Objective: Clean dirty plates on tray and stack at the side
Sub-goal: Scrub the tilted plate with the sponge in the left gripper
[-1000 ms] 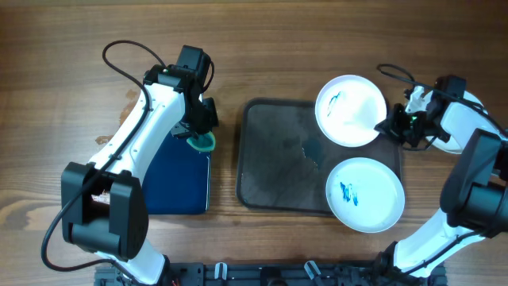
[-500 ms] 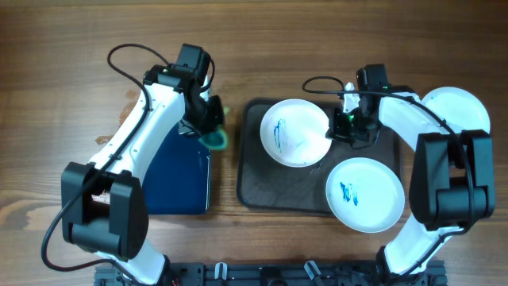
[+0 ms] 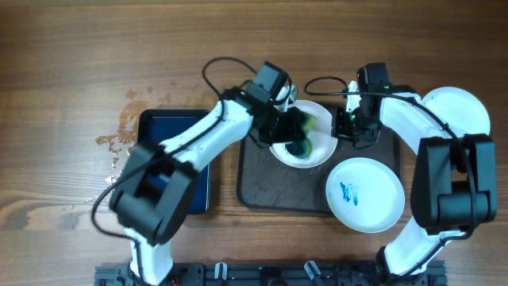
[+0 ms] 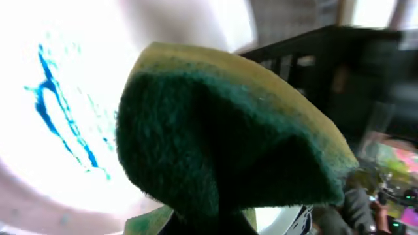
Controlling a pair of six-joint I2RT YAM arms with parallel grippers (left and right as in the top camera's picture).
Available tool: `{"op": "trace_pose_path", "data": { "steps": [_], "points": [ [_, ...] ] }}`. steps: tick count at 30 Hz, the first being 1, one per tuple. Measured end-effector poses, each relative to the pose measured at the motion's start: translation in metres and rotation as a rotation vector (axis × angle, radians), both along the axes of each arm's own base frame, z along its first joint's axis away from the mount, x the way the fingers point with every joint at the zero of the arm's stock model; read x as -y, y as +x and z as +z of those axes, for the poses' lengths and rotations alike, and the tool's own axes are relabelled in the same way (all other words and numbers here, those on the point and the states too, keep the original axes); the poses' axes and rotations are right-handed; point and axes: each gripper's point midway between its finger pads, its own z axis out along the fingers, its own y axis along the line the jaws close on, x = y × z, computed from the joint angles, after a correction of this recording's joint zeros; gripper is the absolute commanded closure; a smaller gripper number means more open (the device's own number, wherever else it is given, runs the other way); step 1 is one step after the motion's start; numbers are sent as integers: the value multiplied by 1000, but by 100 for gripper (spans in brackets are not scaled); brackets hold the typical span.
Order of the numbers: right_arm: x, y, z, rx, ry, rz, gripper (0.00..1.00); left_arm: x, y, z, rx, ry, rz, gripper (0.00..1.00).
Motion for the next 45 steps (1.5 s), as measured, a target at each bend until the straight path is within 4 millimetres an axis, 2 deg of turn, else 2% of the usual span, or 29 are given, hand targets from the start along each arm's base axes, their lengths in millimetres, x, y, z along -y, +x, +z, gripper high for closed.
{"op": "trace_pose_path", "data": {
  "steps": [3,7,8,11,14,17,20,26,29,30,34,41,45],
  "points": [
    [0,0,0,0,0,0,95,13,7,-20,-43,-35,33,96],
    [0,0,0,0,0,0,95,28,23,-28,-44,-94,88,96],
    [0,0,0,0,-1,0,95,29,25,-36,-69,-96,113,96],
    [0,0,0,0,-1,0,95,32,25,-59,-129,-89,148,96],
    [1,0,0,0,-5,0,95,32,22,-65,-194,-84,168,96],
    [1,0,0,-1,-5,-1,95,20,16,-69,-254,18,211,96],
    [1,0,0,0,-8,0,95,-5,5,-71,-329,130,255,96],
    [1,0,0,-1,-8,-1,95,-44,-1,-71,-458,258,388,96],
    [1,0,0,-1,-8,-3,95,-54,0,-71,-480,305,445,96],
    [1,0,0,-1,-8,-3,95,-53,1,-71,-477,302,445,96],
    [1,0,0,-1,-11,-4,96,-16,32,-66,-311,39,278,96],
    [2,-1,0,-3,-13,-4,96,10,57,-62,-144,-144,159,96],
    [2,-2,0,-6,-18,-5,95,15,56,-61,-123,-189,111,96]
  ]
}}
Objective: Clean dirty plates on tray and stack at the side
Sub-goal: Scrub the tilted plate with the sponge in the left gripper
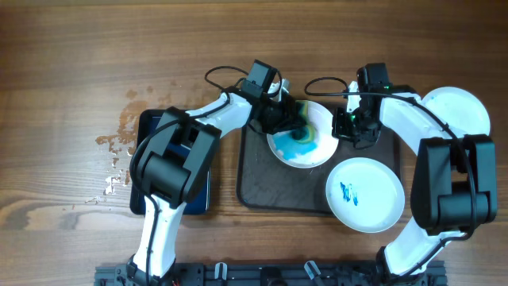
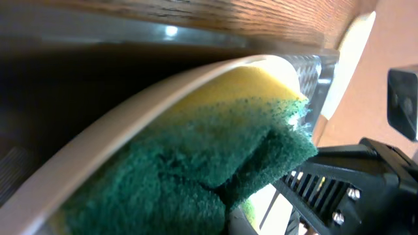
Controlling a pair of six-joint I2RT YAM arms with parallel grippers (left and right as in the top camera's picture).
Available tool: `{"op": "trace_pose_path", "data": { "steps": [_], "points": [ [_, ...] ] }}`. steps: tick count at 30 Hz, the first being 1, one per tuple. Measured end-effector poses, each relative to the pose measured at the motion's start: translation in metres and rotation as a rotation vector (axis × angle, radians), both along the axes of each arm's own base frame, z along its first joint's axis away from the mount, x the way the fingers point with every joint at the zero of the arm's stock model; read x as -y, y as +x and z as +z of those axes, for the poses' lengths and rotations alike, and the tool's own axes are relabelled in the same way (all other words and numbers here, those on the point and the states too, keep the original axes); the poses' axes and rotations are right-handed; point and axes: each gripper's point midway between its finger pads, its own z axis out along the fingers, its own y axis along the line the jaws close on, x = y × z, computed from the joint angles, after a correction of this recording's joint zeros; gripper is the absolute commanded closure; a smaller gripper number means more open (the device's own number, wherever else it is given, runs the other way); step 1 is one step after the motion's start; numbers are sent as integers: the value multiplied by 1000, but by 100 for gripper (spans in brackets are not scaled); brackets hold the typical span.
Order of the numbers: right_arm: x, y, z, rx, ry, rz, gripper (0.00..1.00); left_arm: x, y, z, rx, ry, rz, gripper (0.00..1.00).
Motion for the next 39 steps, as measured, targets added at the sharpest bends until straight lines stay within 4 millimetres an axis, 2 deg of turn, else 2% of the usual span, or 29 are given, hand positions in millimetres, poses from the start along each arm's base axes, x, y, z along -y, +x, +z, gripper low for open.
{"op": "trace_pose_path", "data": {
  "steps": [3,8,10,13,15,19,22,24,27,32,34,37,39],
  "points": [
    [0,0,0,0,0,0,95,5,-8,9,22,-83,-87,96],
    [0,0,0,0,-1,0,95,17,-43,13,-61,-134,-189,96],
    [0,0,0,0,-1,0,95,20,-48,13,-74,-137,-203,96],
    [0,0,0,1,-1,-1,95,18,-49,6,-93,-91,-175,96],
    [0,0,0,-1,0,-2,95,12,-53,-8,-135,20,-125,96],
    [-1,-1,0,-2,0,1,95,-7,-46,-9,-113,235,-39,96],
    [-1,-1,0,-3,0,1,96,-36,-28,-7,-75,427,40,96],
    [-1,-1,0,-2,0,1,95,-64,-15,-6,-17,610,92,96],
    [-6,-2,1,-3,12,9,95,-83,-9,-6,45,745,107,96],
    [-8,-2,1,-4,15,10,95,-81,-7,-6,185,823,0,96],
    [-4,-1,0,-4,0,2,96,-71,3,-4,319,836,-79,96],
    [-1,-1,0,-5,-6,-14,95,-60,22,-1,467,861,-86,96],
    [0,0,1,-5,-9,-20,95,-58,24,-1,507,883,-102,96]
  ]
}}
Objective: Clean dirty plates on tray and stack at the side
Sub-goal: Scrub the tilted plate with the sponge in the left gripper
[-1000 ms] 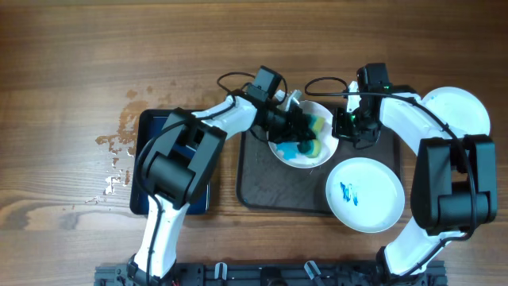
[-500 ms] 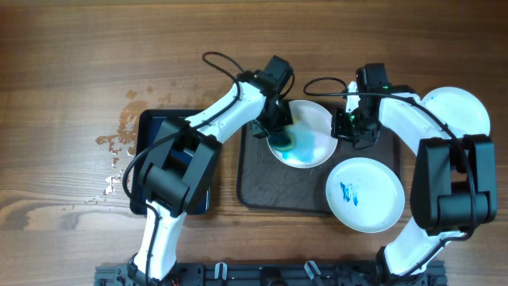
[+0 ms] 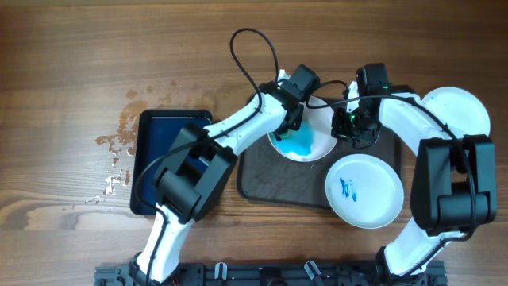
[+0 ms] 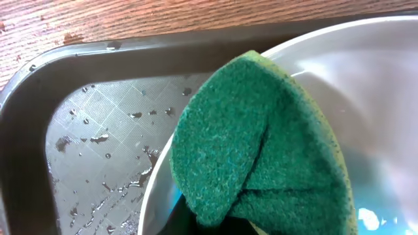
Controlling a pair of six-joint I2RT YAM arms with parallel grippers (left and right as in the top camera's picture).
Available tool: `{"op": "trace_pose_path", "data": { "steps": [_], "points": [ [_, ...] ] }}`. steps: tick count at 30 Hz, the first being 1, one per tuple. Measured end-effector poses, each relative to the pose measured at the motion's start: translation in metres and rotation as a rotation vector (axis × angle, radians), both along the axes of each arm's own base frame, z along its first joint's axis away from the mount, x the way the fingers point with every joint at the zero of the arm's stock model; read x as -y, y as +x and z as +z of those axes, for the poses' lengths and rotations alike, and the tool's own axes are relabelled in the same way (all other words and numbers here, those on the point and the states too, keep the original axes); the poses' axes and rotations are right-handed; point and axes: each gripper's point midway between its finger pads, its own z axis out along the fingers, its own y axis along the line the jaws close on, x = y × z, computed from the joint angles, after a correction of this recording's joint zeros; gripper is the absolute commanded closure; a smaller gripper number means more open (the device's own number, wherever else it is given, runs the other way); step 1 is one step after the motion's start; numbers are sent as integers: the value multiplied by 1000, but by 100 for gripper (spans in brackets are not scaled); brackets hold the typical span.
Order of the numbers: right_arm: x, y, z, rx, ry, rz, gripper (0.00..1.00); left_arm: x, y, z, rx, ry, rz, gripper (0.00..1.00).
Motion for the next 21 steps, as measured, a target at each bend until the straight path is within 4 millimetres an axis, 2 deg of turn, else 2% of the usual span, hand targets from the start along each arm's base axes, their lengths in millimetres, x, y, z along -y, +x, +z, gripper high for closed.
{"op": "trace_pose_path", "data": {
  "steps": [2,5,8,9,12,14,16,20,21],
  "points": [
    [1,-1,0,-3,-4,-1,95,4,0,0,-9,-13,-20,96],
    [4,0,0,-1,-21,-4,95,25,-8,0,-112,-163,-111,96],
    [7,1,0,5,-30,-8,95,57,-36,1,-265,-356,-208,96],
    [7,1,0,6,-33,-9,95,70,-51,3,-331,-429,-244,96],
    [7,1,0,5,-34,-9,96,93,-73,9,-418,-539,-305,96],
    [7,1,0,6,-34,-9,95,102,-68,13,-399,-579,-295,96],
    [7,1,0,6,-34,-9,95,100,-54,12,-362,-576,-237,96],
    [7,1,0,6,-34,-9,95,71,-17,4,-282,-513,-73,96],
    [7,1,0,6,-34,-9,95,57,-7,1,-262,-485,-27,96]
  ]
}}
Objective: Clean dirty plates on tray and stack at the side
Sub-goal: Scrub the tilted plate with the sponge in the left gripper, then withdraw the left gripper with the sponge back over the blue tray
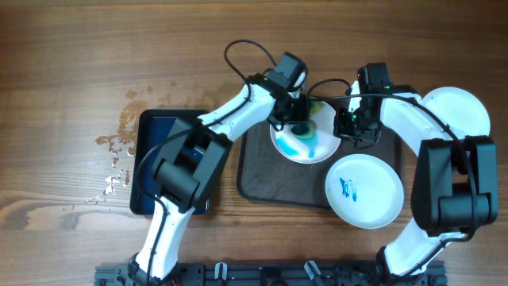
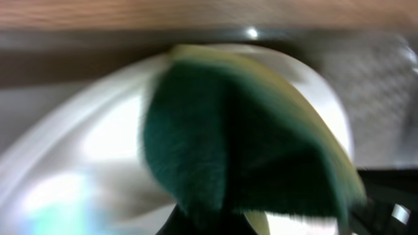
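A white plate (image 1: 305,141) smeared with blue sits at the back of the dark tray (image 1: 266,183). My left gripper (image 1: 295,119) is shut on a green and yellow sponge (image 2: 248,143) pressed on the plate's far part. At the plate's right rim my right gripper (image 1: 347,127) looks closed on the edge. A second white plate (image 1: 363,195) with blue marks lies at the tray's right front corner. A clean white plate (image 1: 456,110) rests on the wood at the far right.
A dark blue tray (image 1: 171,159) lies to the left of the dark tray, under my left arm. Brown stains (image 1: 119,139) mark the wood beyond it. Cables loop above the plate at the back.
The left gripper and sponge have shifted slightly left and back on the plate. The blue smear now shows on the plate's left half. The right gripper has stayed at the rim.
The sponge sat on the plate's middle, with blue lines on the plate. Later it was at the plate's left rim and a blue smear showed in the middle. Then it was at the back rim, and now it is on the far part again. The right gripper kept to the right rim throughout.
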Controlling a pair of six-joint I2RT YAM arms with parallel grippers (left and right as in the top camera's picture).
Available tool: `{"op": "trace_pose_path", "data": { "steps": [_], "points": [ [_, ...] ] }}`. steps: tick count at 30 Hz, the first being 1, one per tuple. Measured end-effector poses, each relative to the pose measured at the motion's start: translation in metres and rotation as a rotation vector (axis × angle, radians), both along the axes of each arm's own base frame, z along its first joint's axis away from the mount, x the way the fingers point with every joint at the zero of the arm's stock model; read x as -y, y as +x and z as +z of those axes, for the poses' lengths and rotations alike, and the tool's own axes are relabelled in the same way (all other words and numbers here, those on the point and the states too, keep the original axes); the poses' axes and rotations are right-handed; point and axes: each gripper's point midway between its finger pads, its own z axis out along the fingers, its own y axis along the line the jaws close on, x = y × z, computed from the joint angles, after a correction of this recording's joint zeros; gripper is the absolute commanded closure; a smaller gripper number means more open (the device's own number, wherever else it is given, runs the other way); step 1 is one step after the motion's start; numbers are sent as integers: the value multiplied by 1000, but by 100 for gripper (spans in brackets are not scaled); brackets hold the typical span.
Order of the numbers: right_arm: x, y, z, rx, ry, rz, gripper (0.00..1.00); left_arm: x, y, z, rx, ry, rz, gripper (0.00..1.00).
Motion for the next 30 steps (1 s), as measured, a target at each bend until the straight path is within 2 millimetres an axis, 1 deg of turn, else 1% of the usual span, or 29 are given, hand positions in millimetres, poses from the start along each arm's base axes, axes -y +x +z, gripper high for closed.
{"op": "trace_pose_path", "data": {
  "steps": [3,4,5,6,7,9,12,15,17,21,22,24,25,26,28,29,30],
  "points": [
    [0,0,0,0,0,0,96,-20,7,-3,-12,47,43,96],
    [0,0,0,0,0,0,95,-32,8,-4,-28,84,64,96],
    [0,0,0,0,0,0,96,-38,7,-4,-41,101,73,96],
    [-1,1,0,3,6,1,95,-54,3,-5,-85,143,95,96],
    [-5,2,1,10,15,8,95,-66,1,-6,-118,159,109,96],
    [-10,1,1,8,28,18,95,-74,-9,-6,-155,192,91,96],
    [-11,1,1,6,31,19,95,-75,-16,-6,-159,199,28,96],
    [-10,0,1,5,30,19,95,-67,-20,-5,-149,185,-14,96],
    [-10,0,1,6,26,18,95,-61,-23,-3,-145,184,-26,96],
    [-9,1,1,6,23,18,95,-59,-23,3,-136,179,-29,96],
    [-8,1,1,7,20,16,96,-59,-22,12,-122,171,-28,96],
    [-7,1,1,8,19,12,96,-59,-16,37,-75,142,-19,96],
    [-6,2,1,9,16,11,95,-60,-13,51,-48,125,-11,96],
    [-6,2,1,10,16,11,95,-63,-8,71,-10,112,8,96],
    [-6,2,1,11,15,11,95,-80,-3,95,40,148,74,96],
    [-6,3,1,15,13,11,96,-101,0,108,66,221,145,96],
    [-5,4,1,19,12,11,96,-116,0,111,68,273,189,96]
  ]
}}
